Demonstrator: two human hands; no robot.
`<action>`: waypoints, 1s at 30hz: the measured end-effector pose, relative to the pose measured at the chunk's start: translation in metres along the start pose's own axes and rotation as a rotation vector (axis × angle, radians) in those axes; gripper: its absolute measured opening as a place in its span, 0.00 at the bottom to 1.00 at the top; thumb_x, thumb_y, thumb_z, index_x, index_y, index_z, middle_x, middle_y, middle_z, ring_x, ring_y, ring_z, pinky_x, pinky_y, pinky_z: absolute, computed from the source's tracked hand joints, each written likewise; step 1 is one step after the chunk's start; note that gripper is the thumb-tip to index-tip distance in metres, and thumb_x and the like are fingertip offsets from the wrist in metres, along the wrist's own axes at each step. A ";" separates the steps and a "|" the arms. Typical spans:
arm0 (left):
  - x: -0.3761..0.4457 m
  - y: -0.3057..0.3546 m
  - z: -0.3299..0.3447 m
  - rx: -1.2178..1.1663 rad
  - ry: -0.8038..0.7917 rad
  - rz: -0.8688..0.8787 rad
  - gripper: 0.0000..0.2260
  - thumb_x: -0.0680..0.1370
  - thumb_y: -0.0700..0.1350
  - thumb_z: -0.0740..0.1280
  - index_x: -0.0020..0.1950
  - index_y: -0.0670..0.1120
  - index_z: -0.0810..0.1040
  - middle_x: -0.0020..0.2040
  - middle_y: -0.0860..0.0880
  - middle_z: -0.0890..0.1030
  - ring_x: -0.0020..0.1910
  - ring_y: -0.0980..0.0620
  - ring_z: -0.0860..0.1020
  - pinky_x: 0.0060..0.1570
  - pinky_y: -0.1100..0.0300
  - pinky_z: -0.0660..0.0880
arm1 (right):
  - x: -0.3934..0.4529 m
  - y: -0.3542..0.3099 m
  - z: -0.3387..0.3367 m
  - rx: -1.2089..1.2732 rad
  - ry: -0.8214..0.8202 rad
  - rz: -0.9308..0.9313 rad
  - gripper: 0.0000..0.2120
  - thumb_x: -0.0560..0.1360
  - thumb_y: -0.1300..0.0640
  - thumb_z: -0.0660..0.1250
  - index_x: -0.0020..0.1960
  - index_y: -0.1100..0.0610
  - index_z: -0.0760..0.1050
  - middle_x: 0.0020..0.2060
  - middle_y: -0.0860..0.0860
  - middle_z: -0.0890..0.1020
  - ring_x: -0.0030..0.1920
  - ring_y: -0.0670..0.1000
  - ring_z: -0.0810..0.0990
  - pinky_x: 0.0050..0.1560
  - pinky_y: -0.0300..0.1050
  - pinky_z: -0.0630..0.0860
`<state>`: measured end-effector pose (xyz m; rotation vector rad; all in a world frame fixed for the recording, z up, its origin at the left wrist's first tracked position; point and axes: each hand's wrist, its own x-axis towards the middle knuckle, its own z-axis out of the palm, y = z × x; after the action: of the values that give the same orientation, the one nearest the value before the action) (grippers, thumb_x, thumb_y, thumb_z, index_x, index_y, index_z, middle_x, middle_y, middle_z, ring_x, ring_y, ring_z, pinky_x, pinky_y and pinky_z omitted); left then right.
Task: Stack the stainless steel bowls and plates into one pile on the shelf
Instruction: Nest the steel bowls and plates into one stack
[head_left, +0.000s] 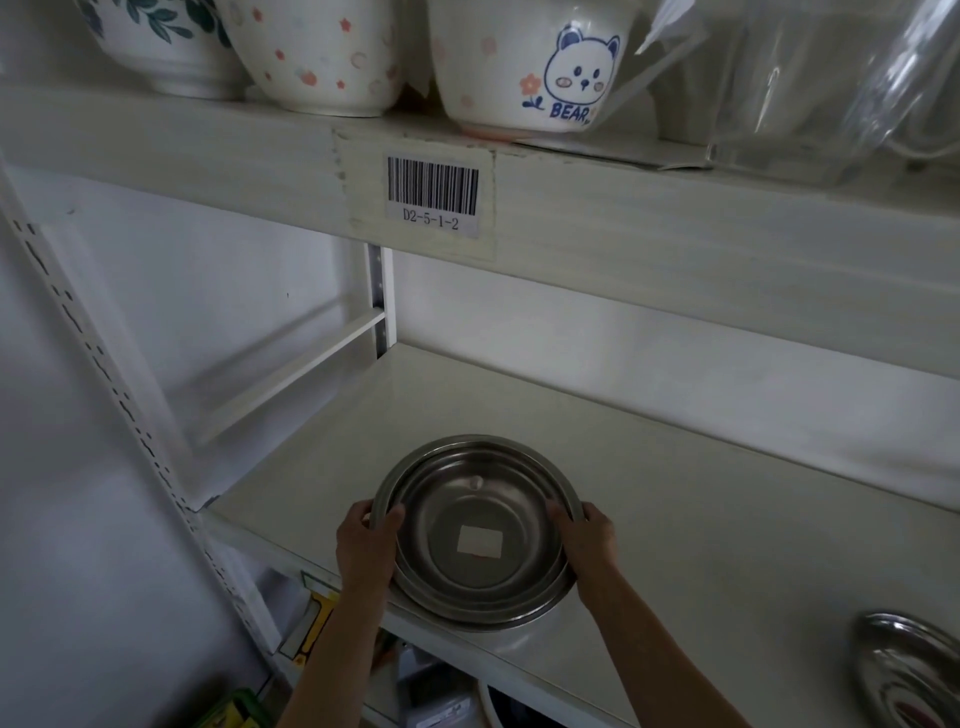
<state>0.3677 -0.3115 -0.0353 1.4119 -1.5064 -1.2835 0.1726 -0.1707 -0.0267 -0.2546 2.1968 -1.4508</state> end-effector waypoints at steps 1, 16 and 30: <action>0.000 -0.001 0.001 0.002 0.006 0.007 0.12 0.76 0.43 0.70 0.56 0.38 0.77 0.40 0.47 0.77 0.41 0.44 0.78 0.42 0.59 0.71 | 0.001 0.001 0.000 0.042 -0.004 0.005 0.15 0.74 0.50 0.72 0.54 0.60 0.80 0.43 0.58 0.84 0.45 0.59 0.83 0.48 0.54 0.81; -0.009 0.009 0.024 -0.011 -0.005 0.074 0.10 0.75 0.44 0.71 0.52 0.40 0.78 0.41 0.45 0.79 0.40 0.46 0.78 0.38 0.61 0.73 | -0.008 0.023 -0.027 0.306 0.076 0.024 0.04 0.75 0.58 0.71 0.48 0.58 0.80 0.42 0.59 0.84 0.44 0.61 0.84 0.50 0.57 0.82; -0.052 0.019 0.093 -0.040 -0.191 0.092 0.10 0.72 0.43 0.73 0.50 0.39 0.80 0.43 0.41 0.83 0.41 0.42 0.80 0.48 0.48 0.78 | -0.029 0.055 -0.114 0.339 0.296 0.015 0.05 0.76 0.57 0.70 0.49 0.58 0.79 0.41 0.59 0.83 0.42 0.60 0.83 0.49 0.58 0.82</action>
<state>0.2828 -0.2436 -0.0355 1.2085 -1.6421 -1.4158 0.1470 -0.0436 -0.0325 0.0990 2.1140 -1.9213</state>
